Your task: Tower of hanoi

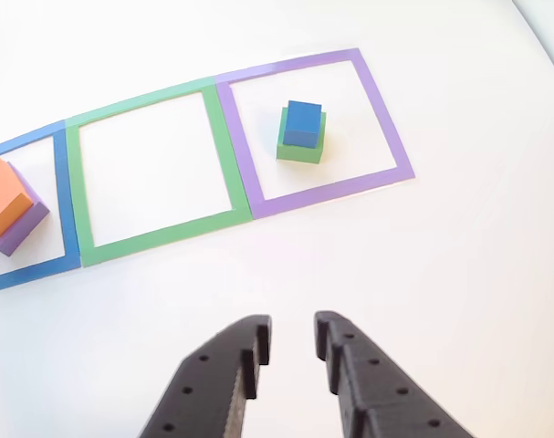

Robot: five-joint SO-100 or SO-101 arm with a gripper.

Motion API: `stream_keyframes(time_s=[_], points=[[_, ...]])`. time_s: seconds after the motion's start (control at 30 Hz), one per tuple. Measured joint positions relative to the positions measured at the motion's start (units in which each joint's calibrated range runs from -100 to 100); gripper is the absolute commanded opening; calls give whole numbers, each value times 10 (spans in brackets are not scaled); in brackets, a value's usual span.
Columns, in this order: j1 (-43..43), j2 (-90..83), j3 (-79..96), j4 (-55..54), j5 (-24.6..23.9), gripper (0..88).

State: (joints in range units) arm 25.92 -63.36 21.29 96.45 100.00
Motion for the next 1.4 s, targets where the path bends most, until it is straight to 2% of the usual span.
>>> stream_keyframes(time_s=[0.07,0.23,0.5,0.67,0.97,1.17,1.4], points=[[12,-5,43,-32,0,88],[29,-7,175,-175,0,273],[39,14,406,-500,0,360],[54,57,511,-697,0,370],[87,207,583,-976,0,375],[99,311,610,-1123,0,375],[110,389,633,-1237,0,372]])
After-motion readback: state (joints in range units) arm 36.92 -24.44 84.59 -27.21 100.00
